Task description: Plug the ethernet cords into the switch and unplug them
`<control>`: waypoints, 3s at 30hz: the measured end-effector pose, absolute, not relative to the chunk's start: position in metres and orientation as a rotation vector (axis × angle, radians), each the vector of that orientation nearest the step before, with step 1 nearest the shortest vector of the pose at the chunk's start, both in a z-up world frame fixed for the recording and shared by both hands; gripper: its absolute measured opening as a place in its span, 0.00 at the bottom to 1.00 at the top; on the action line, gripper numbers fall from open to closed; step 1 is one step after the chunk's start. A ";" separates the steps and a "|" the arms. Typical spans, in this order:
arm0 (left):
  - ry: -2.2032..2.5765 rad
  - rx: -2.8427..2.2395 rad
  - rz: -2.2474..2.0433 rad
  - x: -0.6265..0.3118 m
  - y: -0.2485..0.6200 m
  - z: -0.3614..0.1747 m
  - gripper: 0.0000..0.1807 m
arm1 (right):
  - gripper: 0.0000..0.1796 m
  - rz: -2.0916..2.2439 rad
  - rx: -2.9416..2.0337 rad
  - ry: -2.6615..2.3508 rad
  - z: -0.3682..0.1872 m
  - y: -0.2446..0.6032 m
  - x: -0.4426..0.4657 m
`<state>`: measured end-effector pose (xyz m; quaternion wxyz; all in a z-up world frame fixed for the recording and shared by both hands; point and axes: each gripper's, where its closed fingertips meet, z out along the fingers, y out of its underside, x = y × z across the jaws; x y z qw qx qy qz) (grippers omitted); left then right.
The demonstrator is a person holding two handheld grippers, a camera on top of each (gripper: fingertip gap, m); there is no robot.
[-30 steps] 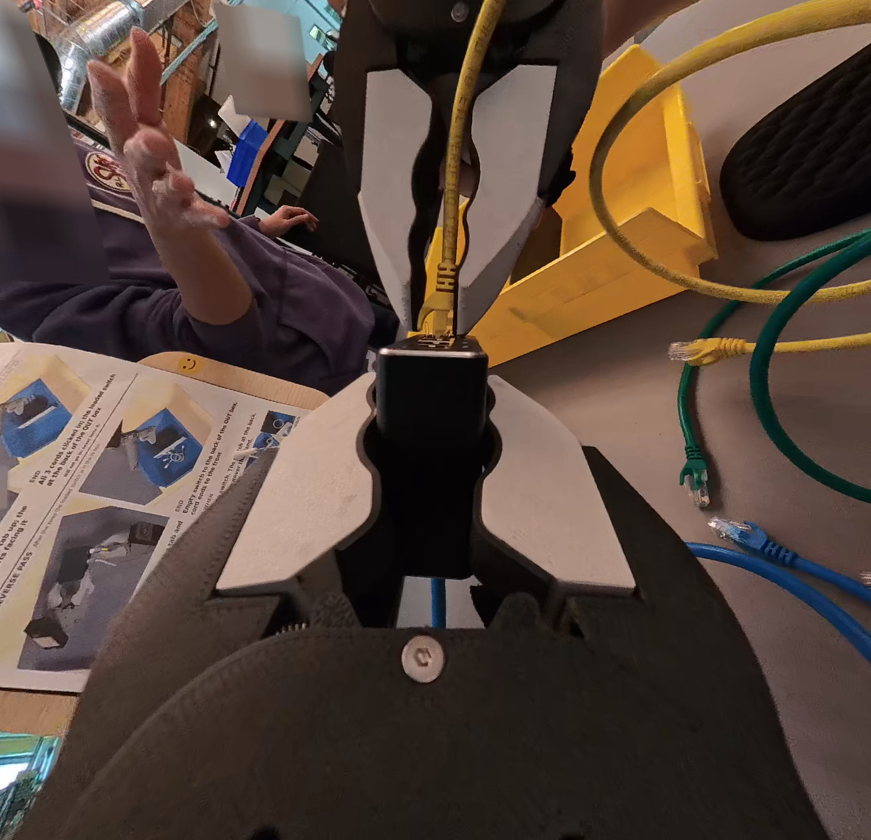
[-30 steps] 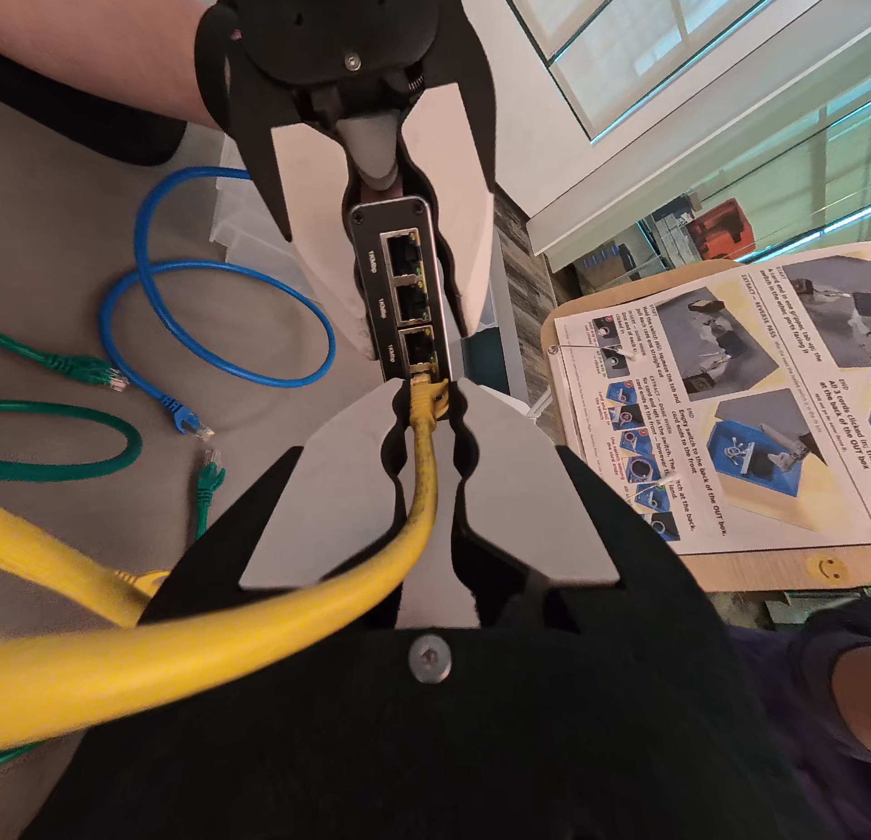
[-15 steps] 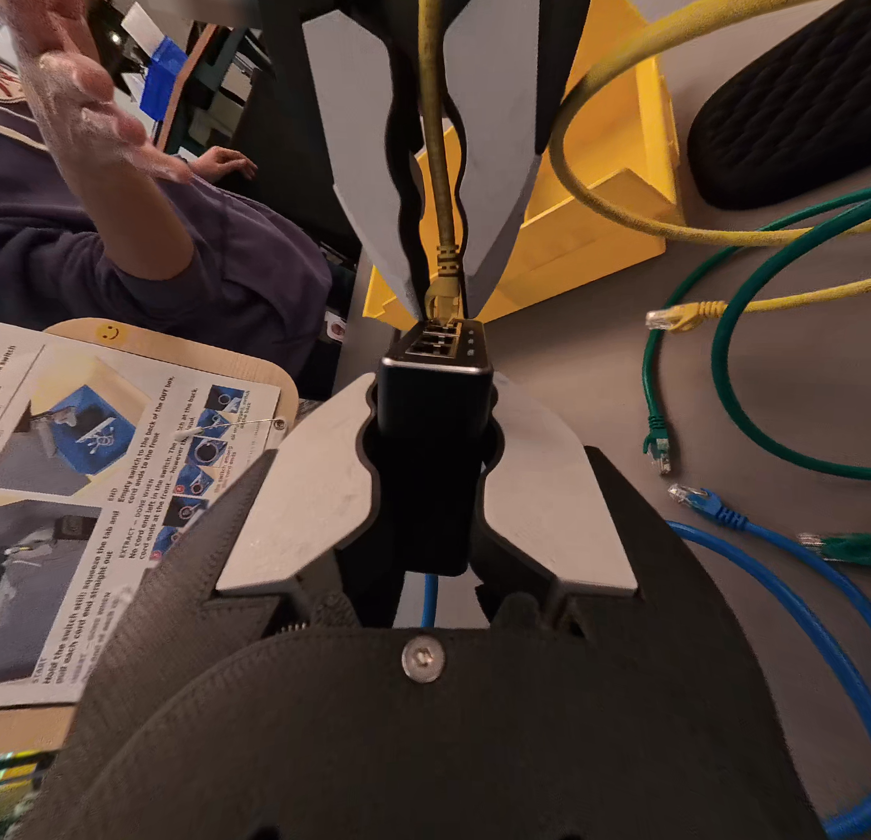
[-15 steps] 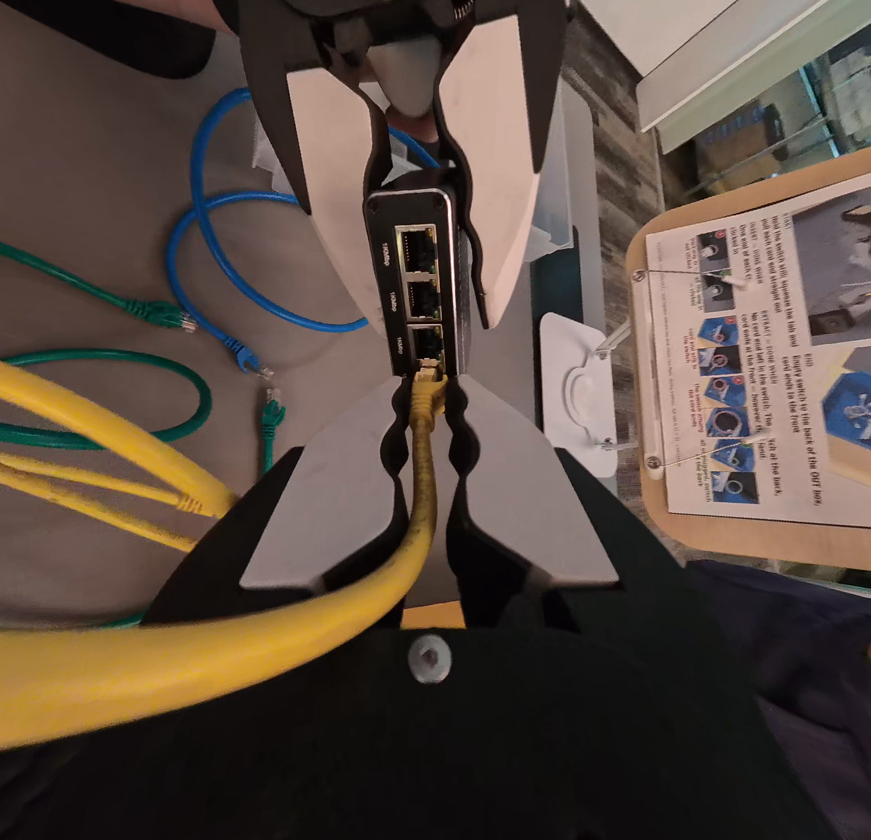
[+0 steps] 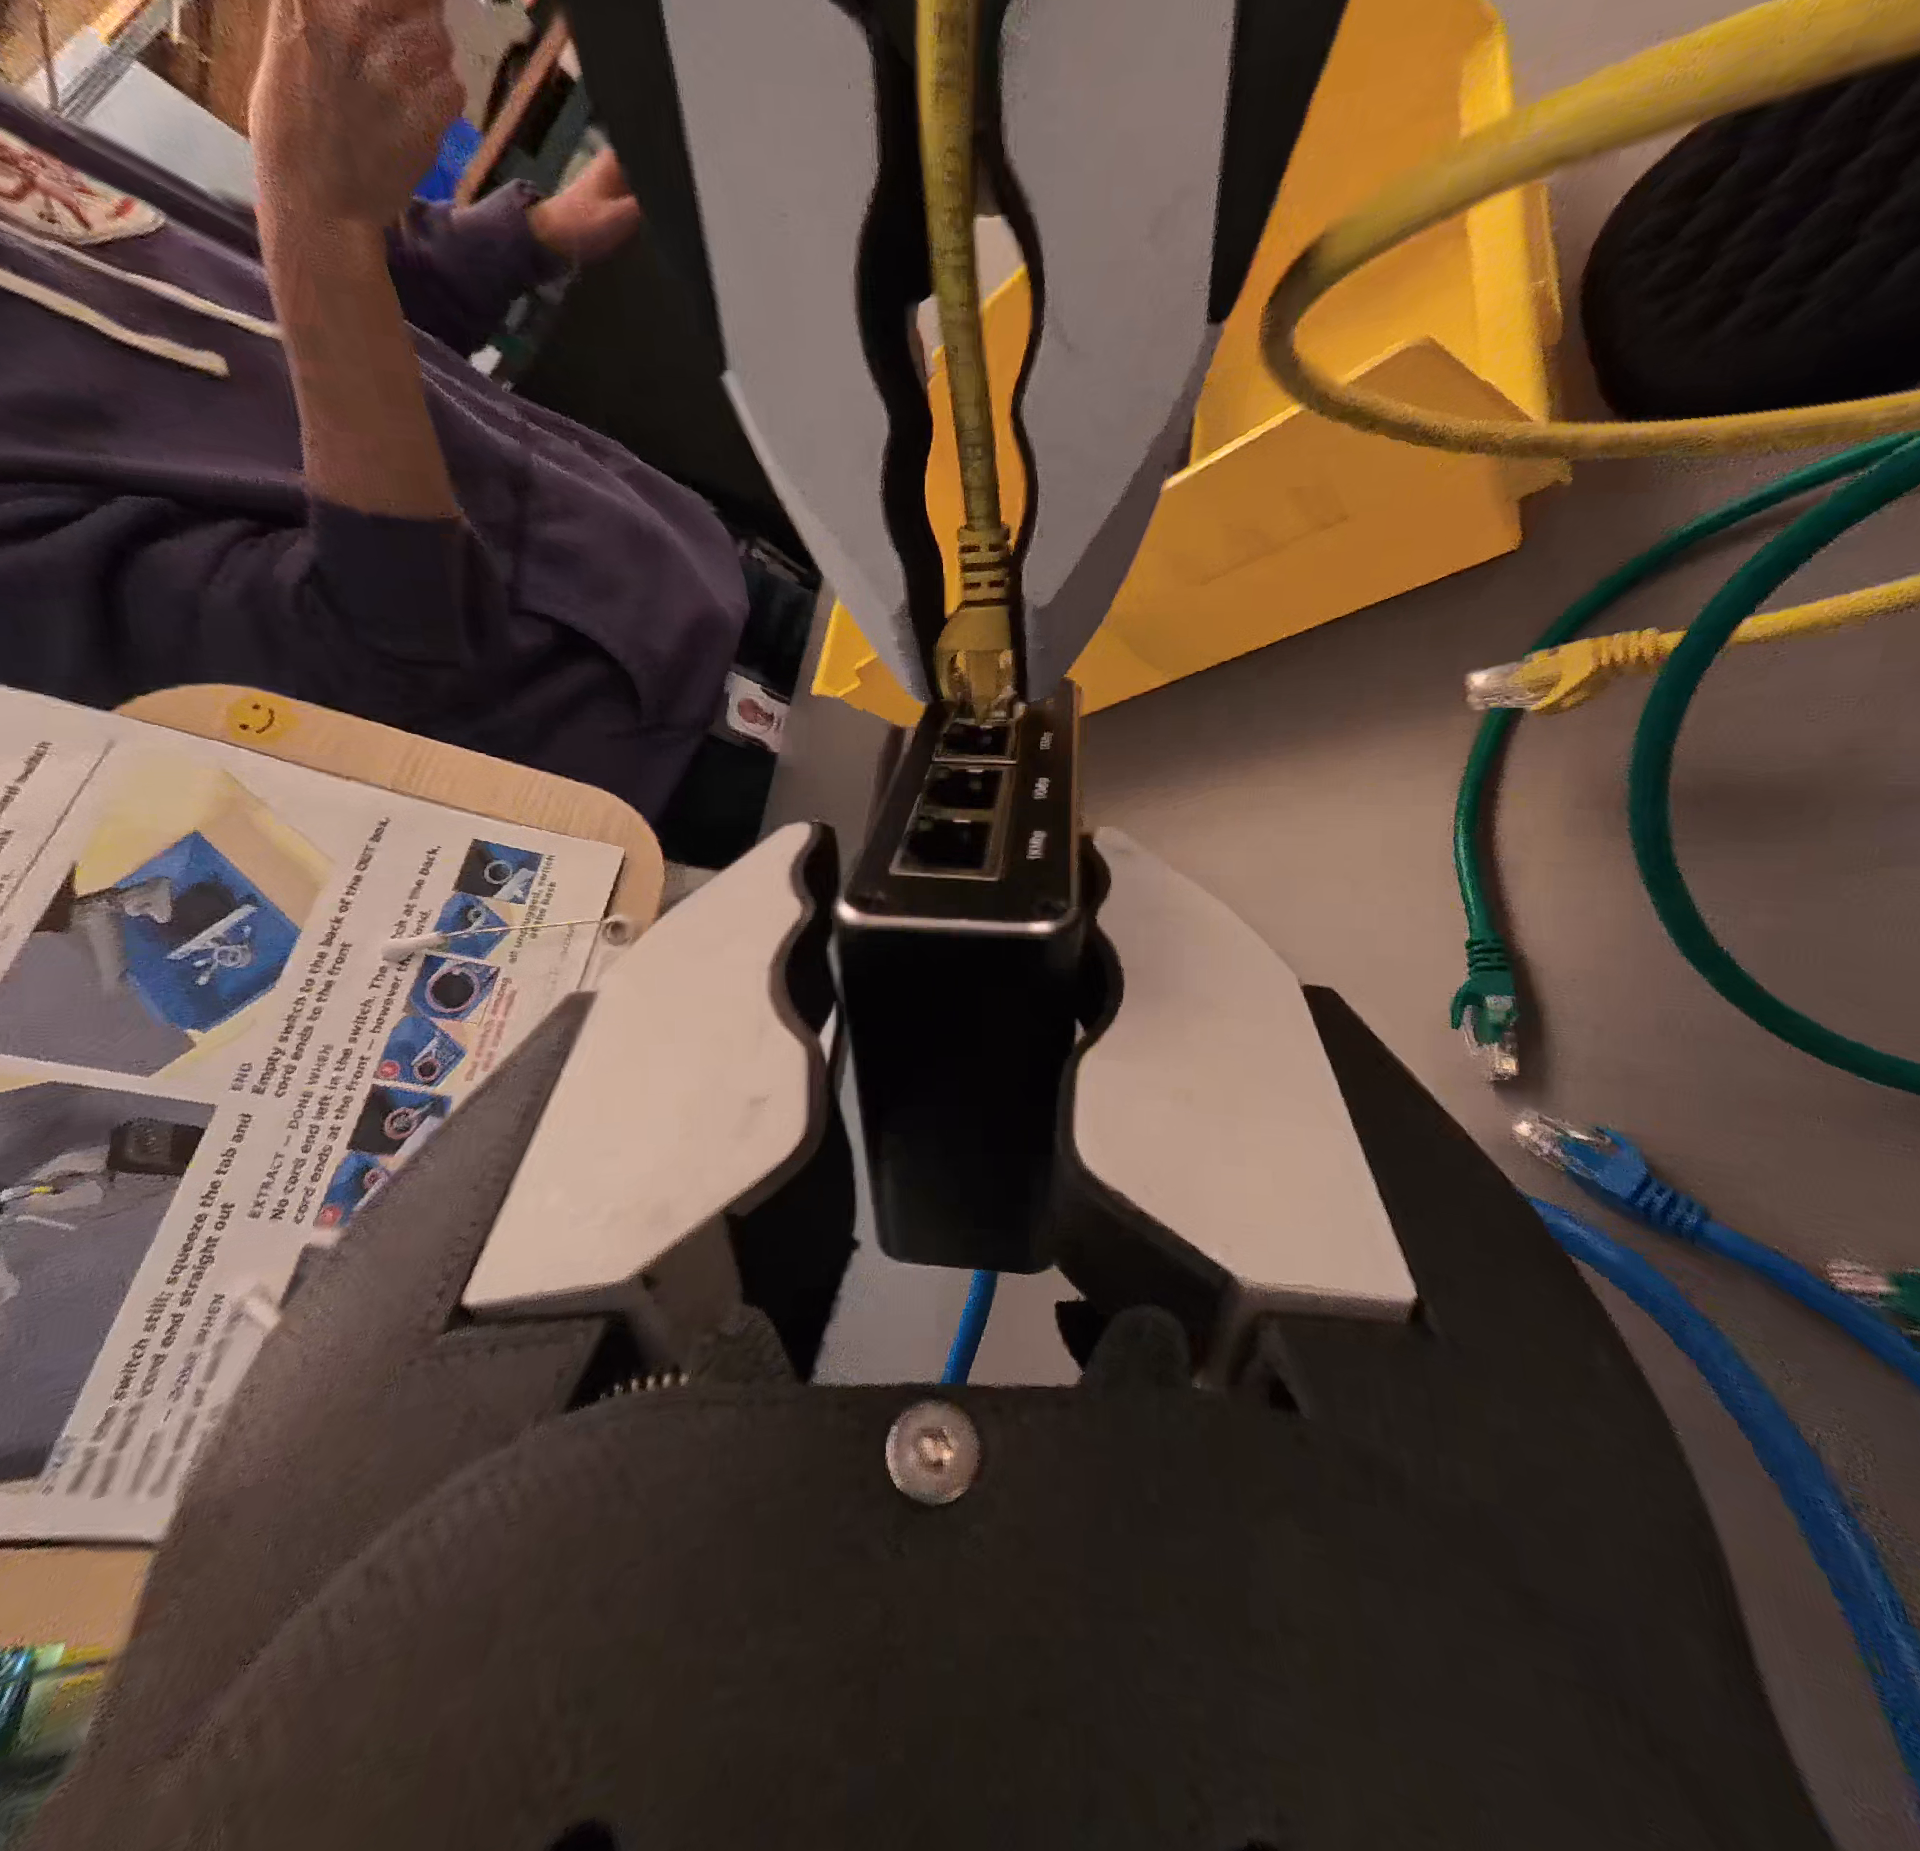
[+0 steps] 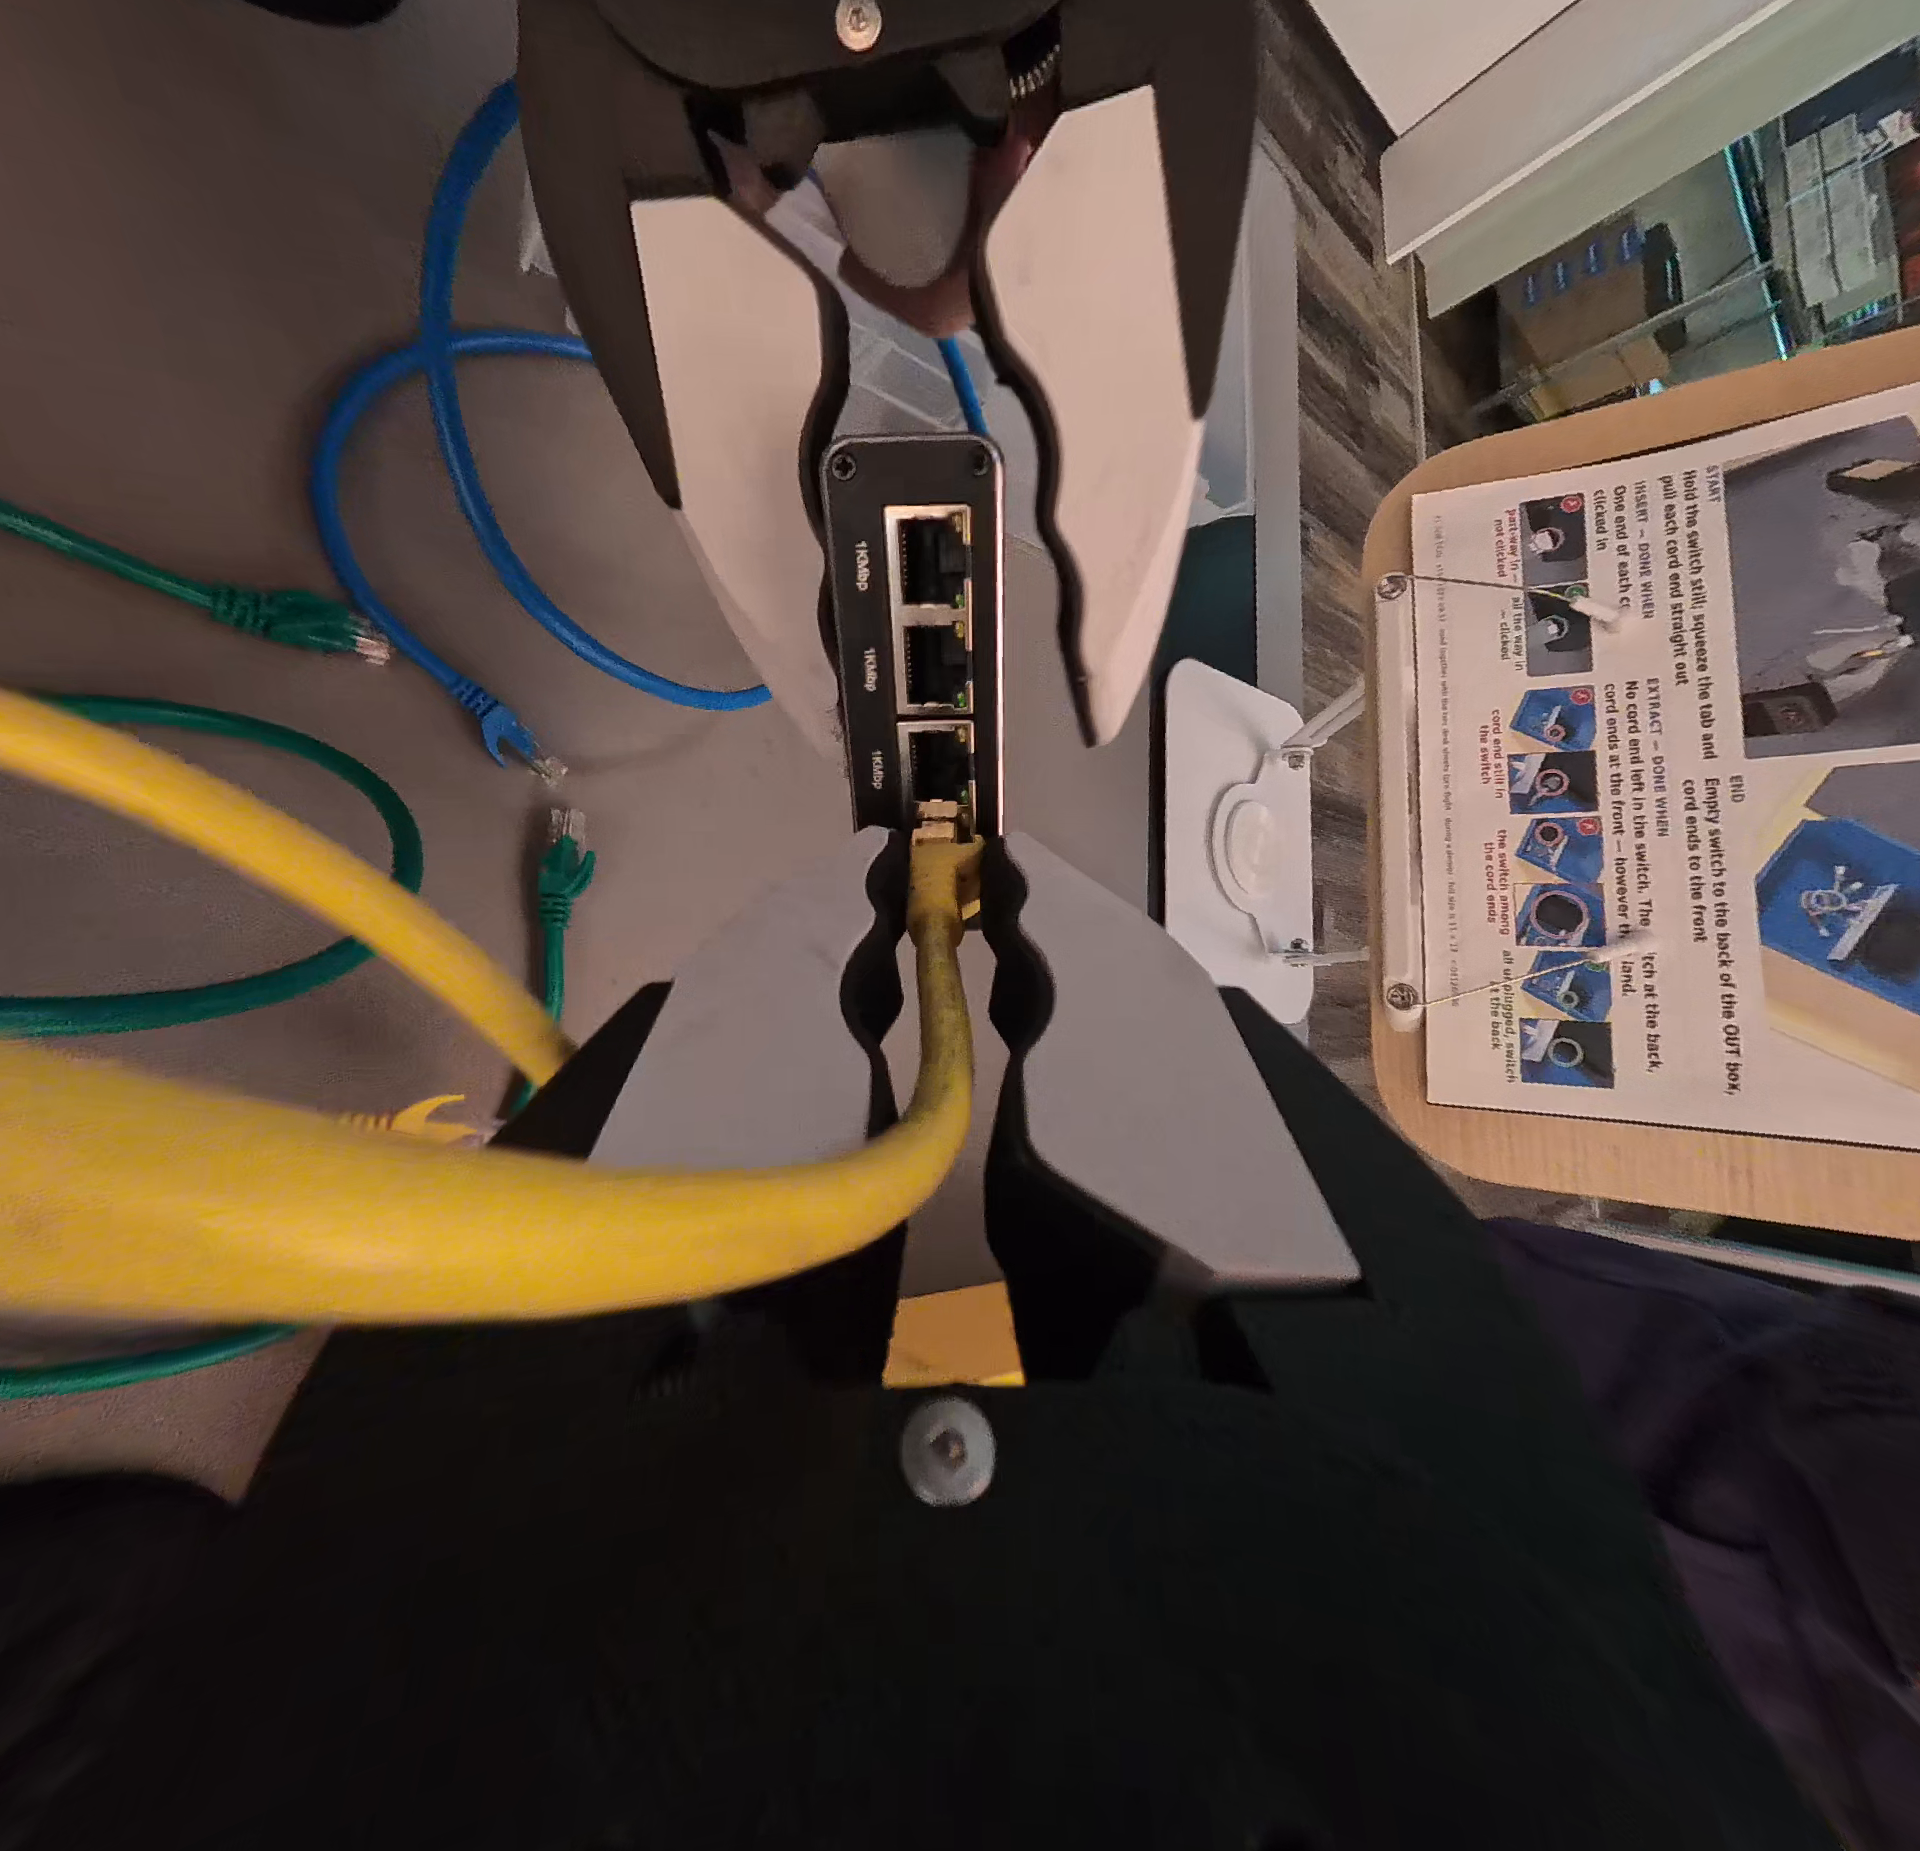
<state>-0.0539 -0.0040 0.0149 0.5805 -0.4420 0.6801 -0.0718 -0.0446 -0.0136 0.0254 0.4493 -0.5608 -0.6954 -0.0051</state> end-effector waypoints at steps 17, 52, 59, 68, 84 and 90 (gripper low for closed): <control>1.606 -1.050 -0.039 -0.052 0.000 0.013 0.21 | 0.07 -0.126 -1.464 -1.762 0.025 -0.014 -0.040; 1.532 -1.116 -0.068 -0.062 0.001 0.036 0.21 | 0.07 -0.338 -1.249 -1.602 0.056 -0.011 -0.050; 1.576 -1.098 0.032 -0.062 0.007 0.025 0.21 | 0.08 -0.302 -1.377 -1.733 0.038 -0.007 -0.046; 1.622 -1.093 0.089 -0.062 0.010 0.014 0.21 | 0.06 -0.162 -1.533 -1.876 0.025 -0.007 -0.044; 1.425 -1.214 0.376 -0.092 0.059 0.025 0.20 | 0.05 0.181 -1.567 -1.963 0.013 -0.072 -0.049; 1.317 -1.089 -0.103 -0.082 0.006 0.082 0.21 | 0.08 0.016 -1.464 -1.708 0.044 -0.035 -0.037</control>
